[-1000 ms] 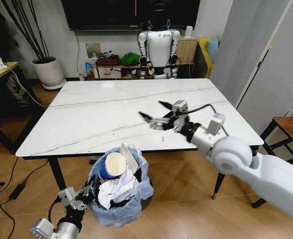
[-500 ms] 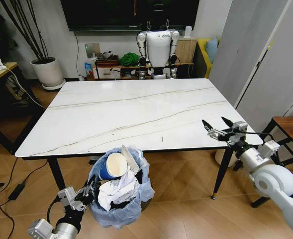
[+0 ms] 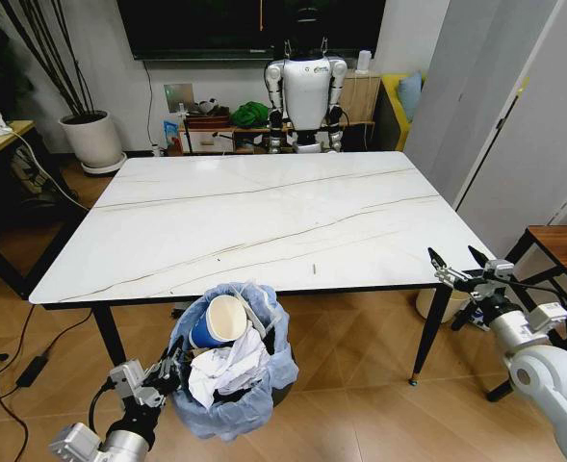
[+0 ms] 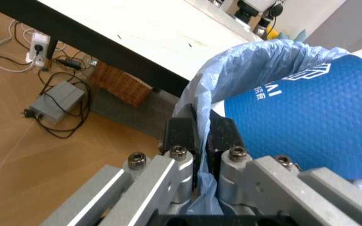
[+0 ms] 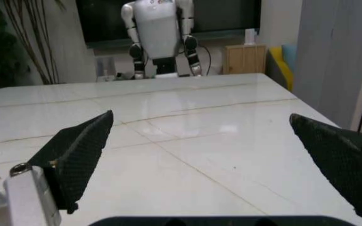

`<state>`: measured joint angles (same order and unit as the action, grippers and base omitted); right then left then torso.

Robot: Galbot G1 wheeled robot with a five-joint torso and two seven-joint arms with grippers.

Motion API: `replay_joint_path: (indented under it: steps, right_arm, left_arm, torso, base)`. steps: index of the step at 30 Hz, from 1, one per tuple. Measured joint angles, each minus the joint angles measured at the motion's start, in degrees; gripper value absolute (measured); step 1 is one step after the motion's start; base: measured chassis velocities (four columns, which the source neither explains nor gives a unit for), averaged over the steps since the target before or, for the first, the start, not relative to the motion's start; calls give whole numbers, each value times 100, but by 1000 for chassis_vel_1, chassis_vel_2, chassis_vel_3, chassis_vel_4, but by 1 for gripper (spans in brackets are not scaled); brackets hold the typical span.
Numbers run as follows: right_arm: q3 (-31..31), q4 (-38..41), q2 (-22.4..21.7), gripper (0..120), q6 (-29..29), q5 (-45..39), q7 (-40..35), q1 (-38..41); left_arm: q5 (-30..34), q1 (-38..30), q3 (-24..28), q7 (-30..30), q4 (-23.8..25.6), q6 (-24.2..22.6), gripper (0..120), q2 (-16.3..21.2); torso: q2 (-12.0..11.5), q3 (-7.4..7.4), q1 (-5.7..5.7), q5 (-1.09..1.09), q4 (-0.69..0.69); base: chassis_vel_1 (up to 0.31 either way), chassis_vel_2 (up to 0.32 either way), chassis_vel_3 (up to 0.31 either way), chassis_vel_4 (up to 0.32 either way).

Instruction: Pick up the trash bin and place the trash from the table into it.

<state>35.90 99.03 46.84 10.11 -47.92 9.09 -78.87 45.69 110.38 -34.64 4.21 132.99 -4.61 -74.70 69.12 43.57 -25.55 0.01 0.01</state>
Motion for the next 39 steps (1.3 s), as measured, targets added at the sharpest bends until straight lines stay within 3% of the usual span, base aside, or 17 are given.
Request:
replay_joint_path:
  steps: [22, 39]
  right_arm:
    - [1088, -423, 313, 100, 406, 132, 405, -1005]
    - [1131, -531, 496, 100, 402, 186, 491, -1065]
  left_arm:
    - [-17, -51, -1, -7, -107, 13, 0, 85]
    - [-168, 90, -19, -61, -102, 143, 0, 101]
  torso:
    - [0, 0, -1, 0, 0]
    - [0, 0, 0, -1, 0]
  base:
    - [0, 0, 0, 0]
    - [0, 0, 0, 0]
